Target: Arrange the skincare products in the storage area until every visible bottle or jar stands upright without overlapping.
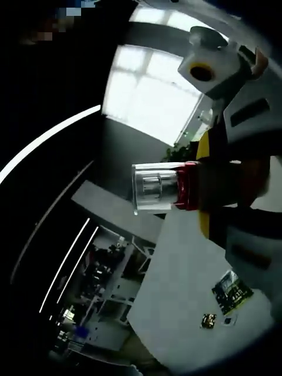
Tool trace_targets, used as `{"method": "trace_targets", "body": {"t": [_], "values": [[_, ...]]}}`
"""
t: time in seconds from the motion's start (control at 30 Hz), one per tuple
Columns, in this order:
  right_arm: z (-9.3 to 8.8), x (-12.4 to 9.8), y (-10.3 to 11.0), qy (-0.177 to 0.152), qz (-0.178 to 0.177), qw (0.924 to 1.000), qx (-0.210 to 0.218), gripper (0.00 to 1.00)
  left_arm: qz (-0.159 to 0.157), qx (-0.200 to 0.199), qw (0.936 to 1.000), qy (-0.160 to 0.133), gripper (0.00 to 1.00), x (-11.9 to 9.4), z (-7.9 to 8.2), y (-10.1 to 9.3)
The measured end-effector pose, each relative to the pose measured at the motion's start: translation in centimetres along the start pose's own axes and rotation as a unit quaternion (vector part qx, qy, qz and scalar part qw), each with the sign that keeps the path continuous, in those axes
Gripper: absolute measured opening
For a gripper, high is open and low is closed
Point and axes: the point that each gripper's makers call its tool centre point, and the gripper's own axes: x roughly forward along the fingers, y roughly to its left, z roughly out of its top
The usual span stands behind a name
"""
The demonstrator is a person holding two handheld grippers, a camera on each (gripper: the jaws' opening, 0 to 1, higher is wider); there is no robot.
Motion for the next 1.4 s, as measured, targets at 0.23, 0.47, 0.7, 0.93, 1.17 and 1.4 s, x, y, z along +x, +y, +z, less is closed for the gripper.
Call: {"method": "trace_targets", "body": {"t": [0.23,0.47,0.7,0.93,1.17,1.4], "values": [[0.6,0.0,2.2,-0.032,0.131,0.9905,0.027,0.33,-0.078,0.079,0.9932,0.036,0.23,-0.8,-0.4,-0.9],[1.0,-2.1,4.8,-0.050,0.322,0.9389,0.111,0.33,-0.209,0.092,0.9695,0.089,0.23,-2.7,-1.2,-3.2],[1.3,-3.4,6.7,-0.041,0.409,0.8974,0.160,0.30,-0.307,0.073,0.9431,0.106,0.23,-4.2,-1.8,-5.2],[1.8,-2.6,6.4,-0.047,0.370,0.9159,0.149,0.29,-0.310,0.078,0.9421,0.101,0.23,-4.1,-1.2,-5.0],[0.9,-1.7,5.3,-0.052,0.334,0.9258,0.169,0.29,-0.264,0.088,0.9534,0.117,0.24,-2.7,-1.6,-4.0],[0.3,0.0,2.8,-0.041,0.235,0.9618,0.135,0.29,-0.166,0.057,0.9817,0.074,0.26,-1.3,-0.8,-2.2]]}}
